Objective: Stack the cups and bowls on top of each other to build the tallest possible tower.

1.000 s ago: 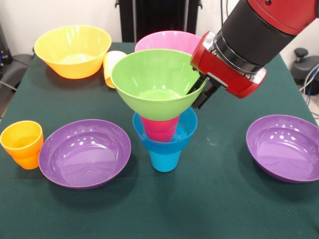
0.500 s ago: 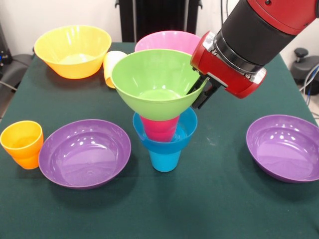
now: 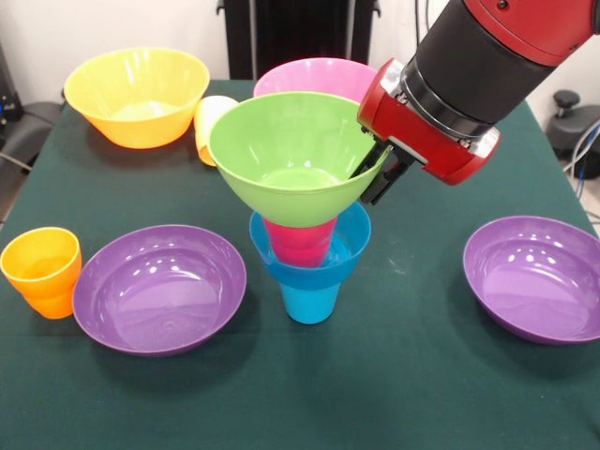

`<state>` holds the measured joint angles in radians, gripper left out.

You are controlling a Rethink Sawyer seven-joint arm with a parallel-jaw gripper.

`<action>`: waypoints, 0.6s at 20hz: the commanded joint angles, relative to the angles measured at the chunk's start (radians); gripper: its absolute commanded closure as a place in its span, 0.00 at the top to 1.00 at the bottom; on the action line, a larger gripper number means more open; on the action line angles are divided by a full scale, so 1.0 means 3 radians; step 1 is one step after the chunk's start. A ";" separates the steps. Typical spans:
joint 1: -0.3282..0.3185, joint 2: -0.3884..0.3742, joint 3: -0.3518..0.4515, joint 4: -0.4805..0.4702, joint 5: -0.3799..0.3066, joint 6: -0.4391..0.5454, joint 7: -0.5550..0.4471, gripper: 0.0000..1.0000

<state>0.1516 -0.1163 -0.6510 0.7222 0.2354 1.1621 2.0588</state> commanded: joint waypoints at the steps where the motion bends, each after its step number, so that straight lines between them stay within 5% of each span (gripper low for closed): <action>1: 0.0005 0.0017 0.0395 0.0218 0.0001 -0.0151 0.0410 0.00; 12: -0.0015 0.0038 0.0387 0.0171 0.0002 -0.0125 0.0401 0.00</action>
<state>0.1516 -0.1163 -0.6510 0.7222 0.2354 1.1621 2.0588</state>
